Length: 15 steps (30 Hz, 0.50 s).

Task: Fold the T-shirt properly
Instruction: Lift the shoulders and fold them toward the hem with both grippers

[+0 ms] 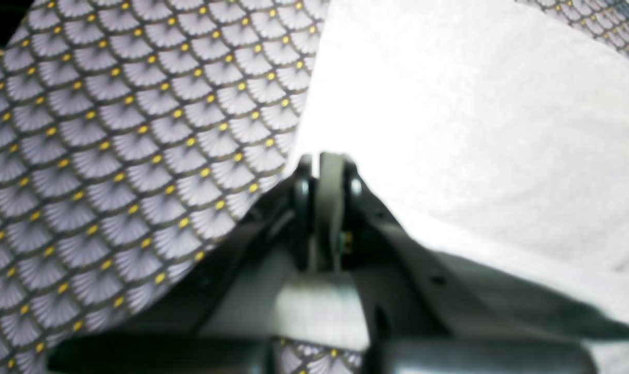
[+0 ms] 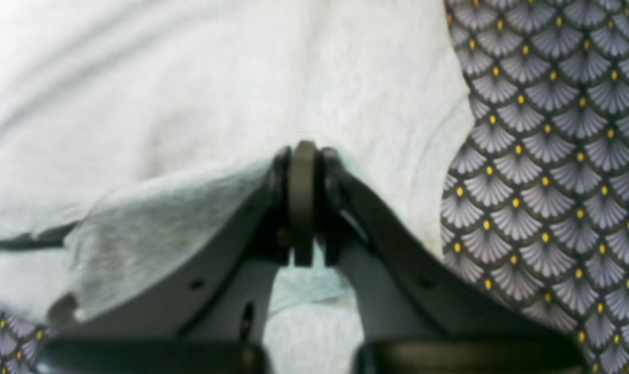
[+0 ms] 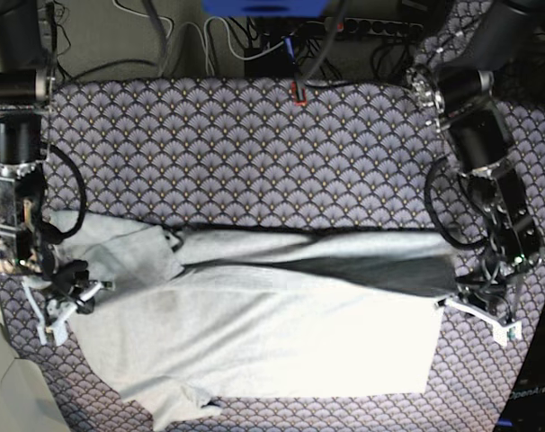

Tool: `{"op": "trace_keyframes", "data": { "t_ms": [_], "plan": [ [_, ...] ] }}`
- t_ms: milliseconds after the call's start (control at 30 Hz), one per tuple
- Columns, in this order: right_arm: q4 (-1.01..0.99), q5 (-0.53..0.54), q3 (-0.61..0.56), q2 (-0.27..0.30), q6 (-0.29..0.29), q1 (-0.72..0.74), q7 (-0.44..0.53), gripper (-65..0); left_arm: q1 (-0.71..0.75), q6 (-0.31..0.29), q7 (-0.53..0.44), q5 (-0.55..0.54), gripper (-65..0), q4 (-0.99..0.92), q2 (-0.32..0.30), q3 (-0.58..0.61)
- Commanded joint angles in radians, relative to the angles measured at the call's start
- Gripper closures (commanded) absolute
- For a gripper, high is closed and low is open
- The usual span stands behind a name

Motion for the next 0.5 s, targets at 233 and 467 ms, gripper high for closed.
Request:
{"op": "trace_keyframes", "data": {
  "t_ms": [233,467],
  "plan": [
    [-0.027,-0.072,0.010,0.000,0.032,0.056,0.084,0.0,-0.082,-0.003,-0.037,-0.010,-0.6,-0.016,-0.020,0.011],
    [-0.102,-0.107,0.011,-0.028,0.032,0.115,0.085,0.0,-0.086,-0.002,-0.109,-0.009,-0.6,-0.017,-0.017,0.092]
  ]
}}
